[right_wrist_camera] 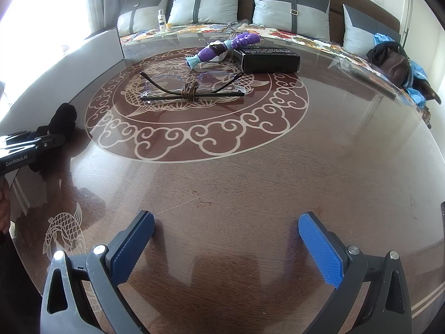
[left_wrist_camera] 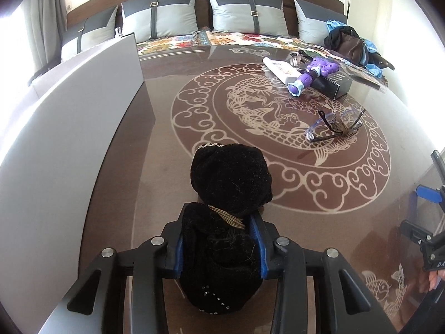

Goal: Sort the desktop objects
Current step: 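Grasp the string-tied eyeglasses with the right tool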

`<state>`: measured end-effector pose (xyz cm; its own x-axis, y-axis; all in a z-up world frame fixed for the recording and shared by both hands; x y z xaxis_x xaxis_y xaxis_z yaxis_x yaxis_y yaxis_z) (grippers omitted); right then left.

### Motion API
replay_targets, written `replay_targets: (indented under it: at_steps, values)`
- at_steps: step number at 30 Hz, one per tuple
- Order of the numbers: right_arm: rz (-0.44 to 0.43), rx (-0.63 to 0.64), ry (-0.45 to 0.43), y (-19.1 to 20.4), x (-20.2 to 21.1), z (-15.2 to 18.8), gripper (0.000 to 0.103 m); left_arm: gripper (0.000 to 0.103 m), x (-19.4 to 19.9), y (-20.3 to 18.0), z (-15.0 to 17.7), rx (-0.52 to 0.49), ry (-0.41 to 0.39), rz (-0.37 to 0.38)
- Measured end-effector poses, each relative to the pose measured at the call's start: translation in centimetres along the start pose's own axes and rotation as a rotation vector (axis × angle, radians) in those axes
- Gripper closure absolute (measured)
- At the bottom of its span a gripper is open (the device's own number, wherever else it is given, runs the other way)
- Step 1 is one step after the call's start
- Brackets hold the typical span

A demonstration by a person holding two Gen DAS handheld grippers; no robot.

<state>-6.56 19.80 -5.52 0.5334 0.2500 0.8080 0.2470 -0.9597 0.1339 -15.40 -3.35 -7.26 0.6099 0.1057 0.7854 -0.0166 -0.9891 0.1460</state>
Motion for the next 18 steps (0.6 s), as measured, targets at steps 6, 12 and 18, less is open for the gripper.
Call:
replay_targets:
  at_steps: [6, 12, 18]
  values:
    - [0.0, -0.001, 0.0, 0.0, 0.1, 0.0, 0.0, 0.064, -0.6, -0.4, -0.7, 0.02, -0.027, 0.006]
    - [-0.087, 0.123, 0.082, 0.0, -1.0, -2.0, 0.0, 0.062, -0.6, -0.8, -0.6, 0.004, -0.029, -0.015]
    - [-0.107, 0.532, 0.144, 2.4, -3.1, -9.4, 0.001, 0.062, -0.6, -0.8, -0.6, 0.005, -0.029, -0.015]
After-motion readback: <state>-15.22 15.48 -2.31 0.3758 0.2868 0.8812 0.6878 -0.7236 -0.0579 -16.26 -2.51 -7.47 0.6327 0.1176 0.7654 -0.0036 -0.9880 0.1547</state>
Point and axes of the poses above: each gripper's, at about its wrist camera, not at the fingertips, and x roughly against the way its jaws point, y to its left, z to its underside, the point moved 1 cm from there along -x, roughly the way its jaws point, and after that the axes turned 11 degrees about -z, right-handed, at the moved point
